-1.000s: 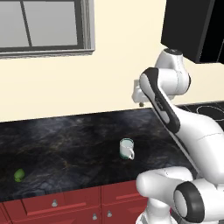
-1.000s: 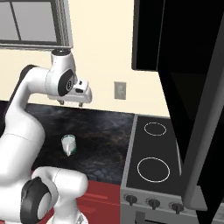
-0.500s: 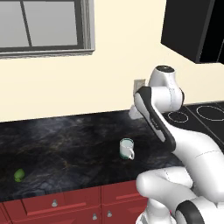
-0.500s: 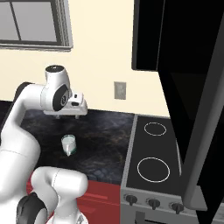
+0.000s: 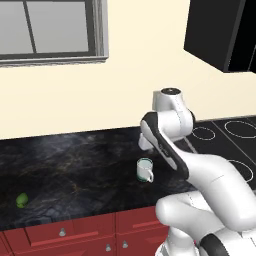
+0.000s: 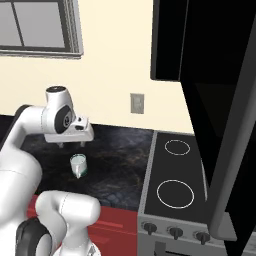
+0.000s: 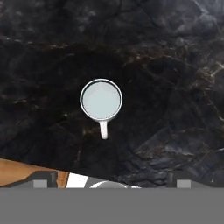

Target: Pick the mug from the counter and place it inside the microwave. Then close the microwave.

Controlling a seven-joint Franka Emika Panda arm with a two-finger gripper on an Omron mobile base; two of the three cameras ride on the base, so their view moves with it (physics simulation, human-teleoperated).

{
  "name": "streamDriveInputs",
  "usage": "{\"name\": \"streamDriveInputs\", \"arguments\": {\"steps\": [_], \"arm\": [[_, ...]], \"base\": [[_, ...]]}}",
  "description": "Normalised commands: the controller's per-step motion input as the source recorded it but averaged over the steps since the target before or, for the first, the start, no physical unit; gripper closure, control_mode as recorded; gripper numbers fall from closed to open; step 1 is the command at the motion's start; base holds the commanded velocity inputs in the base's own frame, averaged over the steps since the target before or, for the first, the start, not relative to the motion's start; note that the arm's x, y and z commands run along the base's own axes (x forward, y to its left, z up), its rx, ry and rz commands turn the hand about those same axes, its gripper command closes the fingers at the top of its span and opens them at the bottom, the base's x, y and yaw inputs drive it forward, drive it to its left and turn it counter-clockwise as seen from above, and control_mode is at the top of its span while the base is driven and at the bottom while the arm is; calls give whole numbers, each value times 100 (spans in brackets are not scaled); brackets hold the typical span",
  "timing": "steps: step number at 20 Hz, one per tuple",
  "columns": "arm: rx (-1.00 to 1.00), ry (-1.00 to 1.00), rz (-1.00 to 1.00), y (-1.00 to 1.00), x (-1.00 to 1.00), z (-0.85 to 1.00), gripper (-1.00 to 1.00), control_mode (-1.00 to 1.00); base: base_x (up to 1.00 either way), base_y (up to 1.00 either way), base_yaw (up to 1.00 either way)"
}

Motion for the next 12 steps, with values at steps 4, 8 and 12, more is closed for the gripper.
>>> {"name": "streamDriveInputs", "arguments": {"steps": [4, 8, 12], "arm": [[0, 27, 0, 8, 11, -36, -100, -100], [0, 17, 0, 1, 13, -31, -100, -100], [0, 4, 0, 0, 5, -32, -100, -100]], "base": [[0, 0, 0], [0, 0, 0], [0, 0, 0]]}}
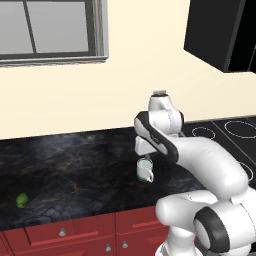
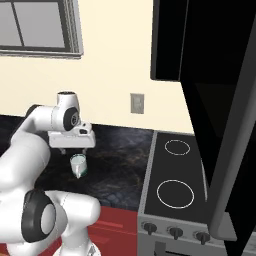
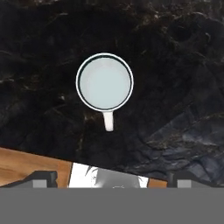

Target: Pick the mug from the counter and place it inside the microwave. Then close the microwave.

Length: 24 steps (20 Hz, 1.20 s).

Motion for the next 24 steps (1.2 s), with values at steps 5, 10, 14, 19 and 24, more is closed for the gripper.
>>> {"name": "streamDriveInputs", "arguments": {"steps": [5, 10, 14, 19, 24], "arm": [[0, -3, 0, 0, 0, -44, -100, -100], [0, -13, 0, 0, 0, -43, -100, -100], [0, -15, 0, 0, 0, -34, -100, -100], [0, -3, 0, 2, 0, -9, -100, -100], [0, 0, 0, 4, 0, -3, -100, -100]], "base": [[0, 0, 0], [0, 0, 0], [0, 0, 0], [0, 0, 0], [0, 0, 0]]}}
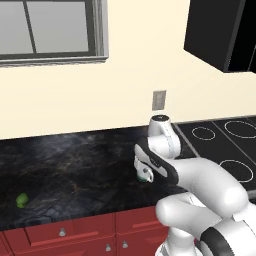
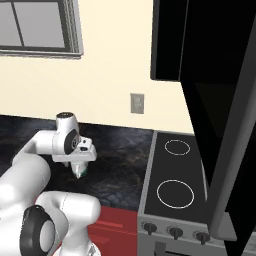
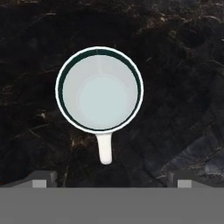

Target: Pick the mug from the counter and place it inside the microwave. Then close the microwave.

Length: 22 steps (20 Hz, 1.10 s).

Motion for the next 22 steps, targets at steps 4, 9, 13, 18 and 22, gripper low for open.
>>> {"name": "streamDriveInputs", "arguments": {"steps": [4, 9, 13, 18, 22], "arm": [[0, 0, 0, 4, -2, -12, -100, -100], [0, 0, 0, 0, 0, -18, -100, -100], [0, 0, 0, 0, 0, -21, -100, -100], [0, 0, 0, 0, 1, -14, -100, -100], [0, 0, 0, 2, 7, -3, -100, -100]], "base": [[0, 0, 0], [0, 0, 0], [0, 0, 0], [0, 0, 0], [0, 0, 0]]}}
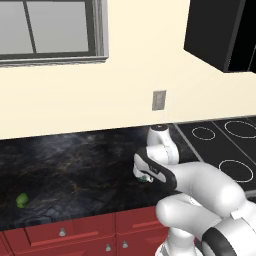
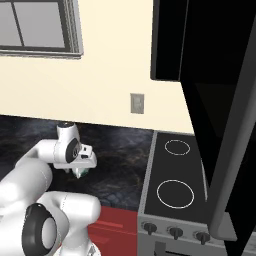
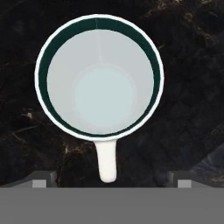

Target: Pick the mug from the counter and place it inside the microwave. Then close the microwave.

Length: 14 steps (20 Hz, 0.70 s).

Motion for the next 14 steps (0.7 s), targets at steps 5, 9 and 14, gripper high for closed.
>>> {"name": "streamDriveInputs", "arguments": {"steps": [5, 9, 14], "arm": [[0, 0, 0, 5, 11, 0, -100, -100], [0, 0, 0, 11, 8, 0, -100, -100], [0, 0, 0, 8, 4, -2, -100, -100]], "base": [[0, 0, 0], [0, 0, 0], [0, 0, 0]]}}
